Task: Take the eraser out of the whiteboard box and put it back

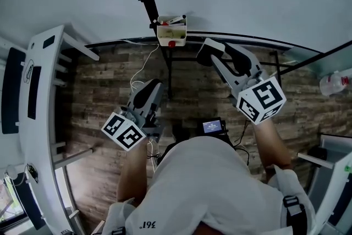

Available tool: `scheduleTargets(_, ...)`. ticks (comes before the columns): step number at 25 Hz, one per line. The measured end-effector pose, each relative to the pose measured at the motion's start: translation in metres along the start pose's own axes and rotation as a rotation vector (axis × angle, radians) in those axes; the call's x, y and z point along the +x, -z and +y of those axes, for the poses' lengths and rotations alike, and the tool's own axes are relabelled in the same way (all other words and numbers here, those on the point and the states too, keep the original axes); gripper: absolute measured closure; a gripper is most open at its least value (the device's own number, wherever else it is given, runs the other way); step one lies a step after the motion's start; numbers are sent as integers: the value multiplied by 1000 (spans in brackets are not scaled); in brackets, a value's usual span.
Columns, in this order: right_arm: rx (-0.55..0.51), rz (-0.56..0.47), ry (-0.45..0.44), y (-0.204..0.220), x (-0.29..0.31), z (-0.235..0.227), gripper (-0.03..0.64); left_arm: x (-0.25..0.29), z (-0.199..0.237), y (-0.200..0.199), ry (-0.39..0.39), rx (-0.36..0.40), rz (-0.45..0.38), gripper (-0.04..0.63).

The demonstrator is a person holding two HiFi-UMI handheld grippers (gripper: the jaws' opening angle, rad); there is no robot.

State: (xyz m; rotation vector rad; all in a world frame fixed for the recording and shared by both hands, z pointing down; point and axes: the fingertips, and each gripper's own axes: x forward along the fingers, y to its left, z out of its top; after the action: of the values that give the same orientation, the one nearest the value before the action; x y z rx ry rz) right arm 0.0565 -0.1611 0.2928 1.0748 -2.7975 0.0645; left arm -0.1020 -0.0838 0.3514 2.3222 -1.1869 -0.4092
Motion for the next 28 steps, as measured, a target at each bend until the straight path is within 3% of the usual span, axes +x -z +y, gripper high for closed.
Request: scheduleTargets(28, 142, 61, 48, 58, -51, -4, 442, -22, -20, 42, -15, -27, 65, 534)
